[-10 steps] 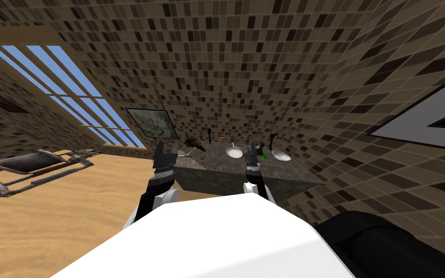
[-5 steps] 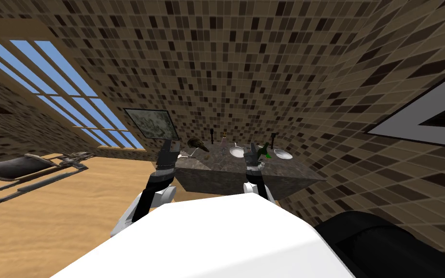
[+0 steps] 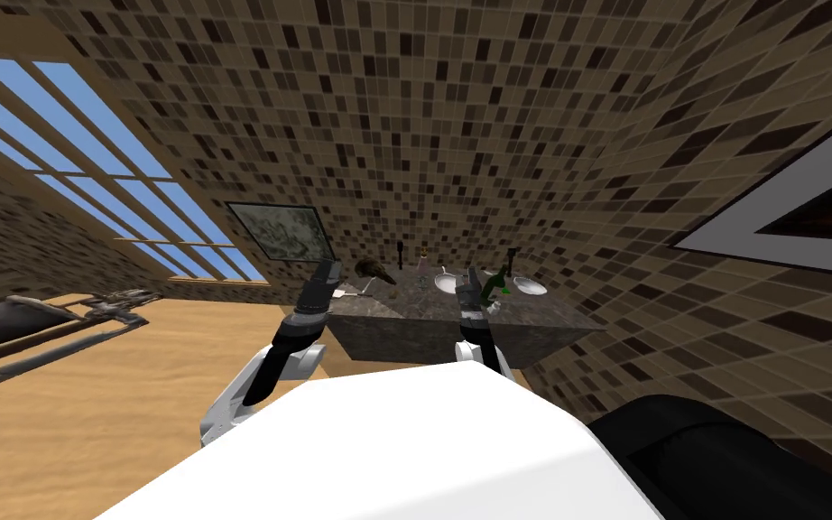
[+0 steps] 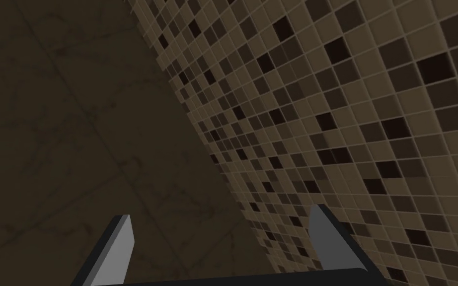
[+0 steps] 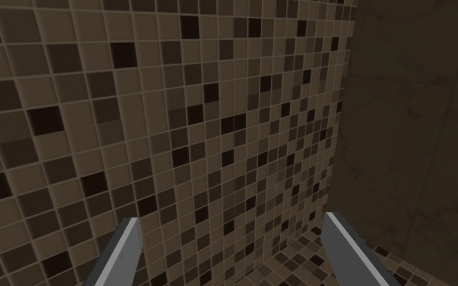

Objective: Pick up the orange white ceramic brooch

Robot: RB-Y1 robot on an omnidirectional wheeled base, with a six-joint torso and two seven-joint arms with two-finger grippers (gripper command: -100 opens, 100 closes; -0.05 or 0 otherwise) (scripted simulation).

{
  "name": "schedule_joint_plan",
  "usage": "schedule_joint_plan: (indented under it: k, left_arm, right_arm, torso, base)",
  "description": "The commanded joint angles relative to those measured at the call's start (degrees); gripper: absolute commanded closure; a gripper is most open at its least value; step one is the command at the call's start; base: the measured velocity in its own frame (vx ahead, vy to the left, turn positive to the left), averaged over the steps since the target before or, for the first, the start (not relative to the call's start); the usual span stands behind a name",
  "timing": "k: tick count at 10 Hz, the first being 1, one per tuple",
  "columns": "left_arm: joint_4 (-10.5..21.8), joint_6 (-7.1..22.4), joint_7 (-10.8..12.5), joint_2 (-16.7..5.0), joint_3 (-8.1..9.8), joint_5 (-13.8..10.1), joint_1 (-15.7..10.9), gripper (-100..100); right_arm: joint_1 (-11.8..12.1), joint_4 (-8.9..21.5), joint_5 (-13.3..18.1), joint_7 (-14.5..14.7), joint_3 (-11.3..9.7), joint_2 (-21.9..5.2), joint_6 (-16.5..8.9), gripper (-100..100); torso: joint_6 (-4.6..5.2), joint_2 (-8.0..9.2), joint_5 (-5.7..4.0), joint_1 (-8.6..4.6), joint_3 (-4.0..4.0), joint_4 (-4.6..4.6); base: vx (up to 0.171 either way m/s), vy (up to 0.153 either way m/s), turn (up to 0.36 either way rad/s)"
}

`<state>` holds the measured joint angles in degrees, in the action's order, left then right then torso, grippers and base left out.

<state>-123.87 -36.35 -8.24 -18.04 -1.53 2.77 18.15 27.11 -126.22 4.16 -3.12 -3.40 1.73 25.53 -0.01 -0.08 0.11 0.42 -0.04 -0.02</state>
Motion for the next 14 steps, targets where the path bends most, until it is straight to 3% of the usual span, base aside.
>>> schedule_joint_plan:
  k: [1, 2, 3, 4, 5, 6, 7, 8, 9, 10, 11, 12, 13, 14]
  left_arm:
    - [0.85, -1.05, -1.05, -2.86, -0.11, 2.15, -1.79, -100]
    - [0.85, -1.05, -1.05, -3.48, -0.11, 2.15, -1.79, -100]
    - [1.58, -2.01, -2.07, -5.78, -0.39, 4.26, -3.31, -100]
    - [1.58, -2.01, -2.07, -6.45, -0.39, 4.26, -3.31, -100]
    - [2.39, -3.0, -3.17, -8.67, -0.76, 6.53, -4.84, -100]
    - [2.39, -3.0, -3.17, -9.52, -0.76, 6.53, -4.84, -100]
    - [3.27, -4.0, -4.32, -11.7, -1.22, 8.95, -6.38, -100]
    - [3.27, -4.0, -4.32, -12.65, -1.22, 8.95, -6.38, -100]
    - [4.24, -5.01, -5.54, -14.75, -1.8, 11.47, -7.91, -100]
    - [4.24, -5.01, -5.54, -15.84, -1.8, 11.51, -7.91, -100]
    - [5.29, -6.02, -6.8, -17.86, -2.48, 14.02, -9.42, -100]
    - [5.29, -6.02, -6.8, -19.07, -2.48, 14.2, -9.42, -100]
    - [6.42, -7.02, -8.1, -21.04, -3.28, 16.61, -10.9, -100]
    - [6.42, -7.02, -8.1, -22.31, -3.28, 17.02, -10.9, -100]
  right_arm:
    - [0.0, 0.0, 0.0, 0.0, 0.0, 0.0, 0.0, 0]
    - [0.0, 0.0, 0.0, 0.0, 0.0, 0.0, 0.0, 0]
    - [0.0, 0.0, 0.0, 0.0, 0.0, 0.0, 0.0, 0]
    - [0.0, 0.0, 0.0, 0.0, 0.0, 0.0, 0.0, 0]
    - [0.0, 0.0, 0.0, 0.0, 0.0, 0.0, 0.0, 0]
    - [0.0, 0.0, 0.0, 0.0, 0.0, 0.0, 0.0, 0]
    - [0.0, 0.0, 0.0, 0.0, 0.0, 0.0, 0.0, 0]
    - [-0.01, 0.0, 0.0, 0.0, 0.0, 0.0, 0.0, 0]
    - [0.0, 0.0, 0.0, 0.0, 0.0, 0.0, 0.0, 0]
    - [0.0, 0.0, 0.0, 0.0, 0.0, 0.0, 0.0, 0]
    - [0.0, 0.0, 0.0, 0.0, 0.0, 0.0, 0.0, 0]
    - [0.0, 0.0, 0.0, 0.0, 0.0, 0.0, 0.0, 0]
    - [0.0, 0.0, 0.0, 0.0, 0.0, 0.0, 0.0, 0]
    - [-0.01, 0.0, 0.0, 0.0, 0.0, 0.0, 0.0, 0]
  torso:
    - [0.0, 0.0, 0.0, 0.0, 0.0, 0.0]
    - [0.01, -0.04, 0.0, 0.03, -0.02, -0.01]
    - [0.0, -0.02, -0.01, -0.04, -0.01, -0.01]
    - [0.01, -0.01, 0.0, 0.05, -0.01, 0.0]
    - [-0.01, 0.0, 0.01, 0.04, 0.0, 0.0]
    - [0.02, -0.05, 0.02, 0.15, -0.03, -0.01]
    - [-0.01, 0.0, 0.02, 0.04, -0.01, -0.01]
    - [0.01, 0.07, 0.01, 0.06, 0.04, 0.01]
    - [-0.01, 0.05, 0.0, -0.01, 0.03, 0.01]
    - [0.02, -0.05, 0.0, 0.04, -0.03, -0.01]
    - [-0.02, -0.03, 0.0, -0.03, -0.02, -0.01]
    - [0.02, -0.03, -0.01, -0.04, -0.02, -0.01]
    - [-0.02, -0.01, -0.02, -0.11, -0.01, -0.01]
    - [0.02, 0.02, -0.02, -0.07, 0.01, 0.0]
  base:
    - [0.022, 0.115, -0.098]
    - [0.01, 0.1, -0.059]
    - [0.006, 0.124, -0.113]
    - [0.005, 0.124, -0.07]
    - [0.018, 0.154, -0.142]
    - [0.001, 0.119, -0.086]
    - [-0.025, 0.127, -0.134]
    - [-0.012, 0.11, -0.09]
    - [0.018, 0.125, -0.178]
    - [0.003, 0.107, -0.094]
    - [-0.001, 0.102, -0.198]
    - [-0.007, 0.085, -0.091]
    - [-0.019, 0.101, -0.181]
    - [-0.014, 0.097, -0.113]
